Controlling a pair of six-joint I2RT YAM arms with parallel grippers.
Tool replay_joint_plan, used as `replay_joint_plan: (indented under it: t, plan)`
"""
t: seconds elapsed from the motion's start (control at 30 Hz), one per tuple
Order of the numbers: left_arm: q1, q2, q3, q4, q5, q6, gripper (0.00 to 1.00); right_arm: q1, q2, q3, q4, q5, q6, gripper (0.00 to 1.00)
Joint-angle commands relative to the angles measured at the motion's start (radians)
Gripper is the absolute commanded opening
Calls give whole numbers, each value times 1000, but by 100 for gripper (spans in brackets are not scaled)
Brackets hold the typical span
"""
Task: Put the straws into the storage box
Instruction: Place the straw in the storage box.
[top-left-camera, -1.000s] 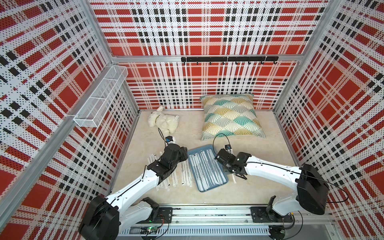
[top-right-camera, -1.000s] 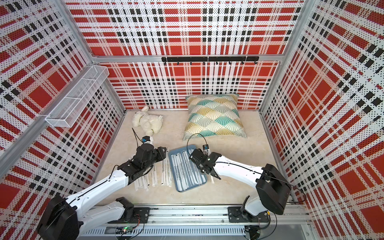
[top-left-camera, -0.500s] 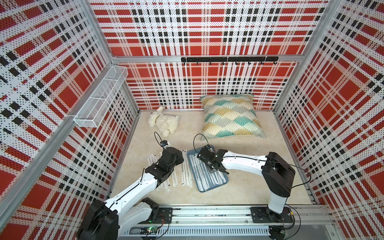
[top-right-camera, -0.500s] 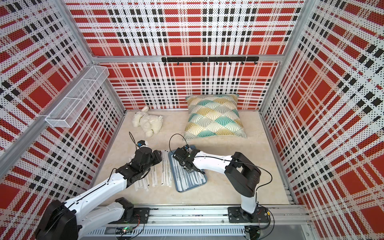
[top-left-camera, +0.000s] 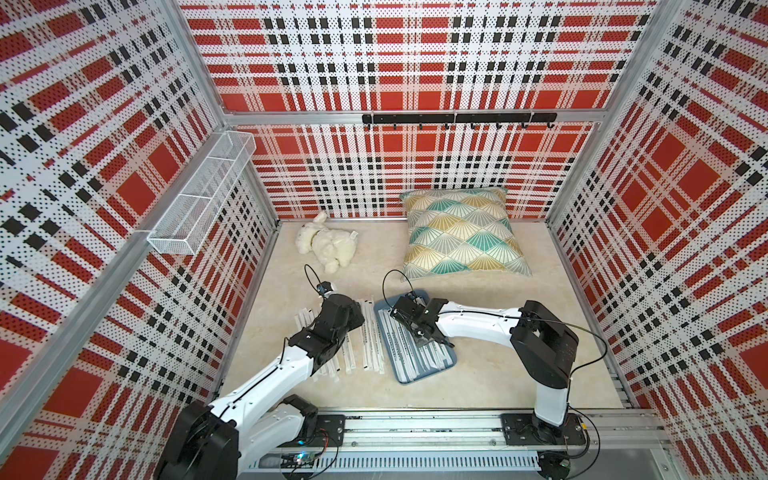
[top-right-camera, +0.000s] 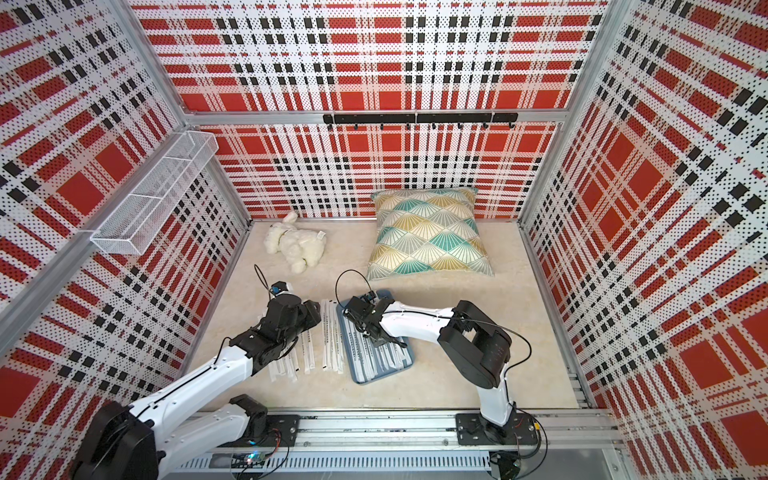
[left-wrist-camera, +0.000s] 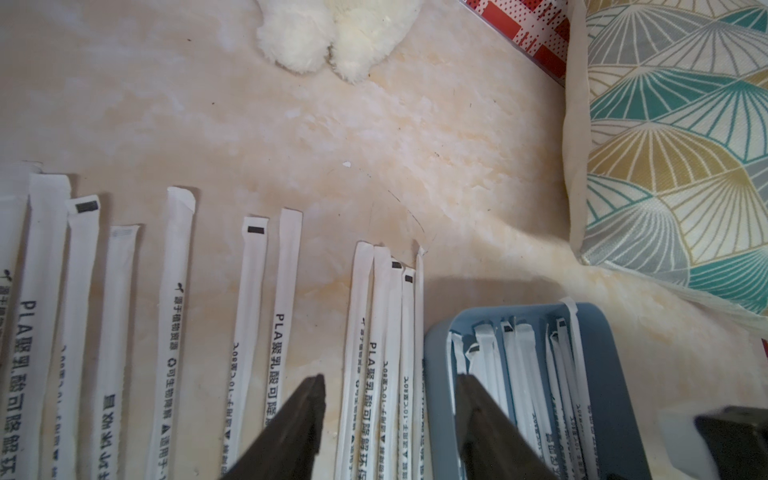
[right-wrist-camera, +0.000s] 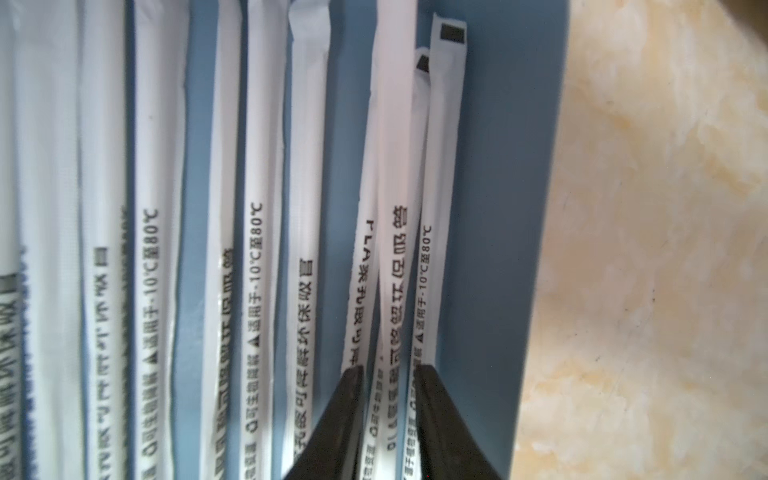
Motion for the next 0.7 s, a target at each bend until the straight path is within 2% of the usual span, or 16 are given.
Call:
replay_joint_plan:
  t: [0.0,0.1,0.2,0.27,0.37,0.67]
  plan:
    - [23,-10,-7,-35,-8,11,51,-3,-119,34,-52,-14,36,33]
    - [25,18,-5,-42,-8,21,43,-19,-195,9,-25,-42,77,34]
    - [18,75,0,-23,18,27,37,-38,-200,-44,40,-70,94,29]
    - [2,96,7,-4,19,30,37,-50,-178,-58,74,-84,91,25]
    - [-8,110,13,16,21,30,39,-61,-152,-51,139,-124,74,25]
    - [-7,92,-8,38,27,25,41,-131,-41,-6,216,-140,26,25]
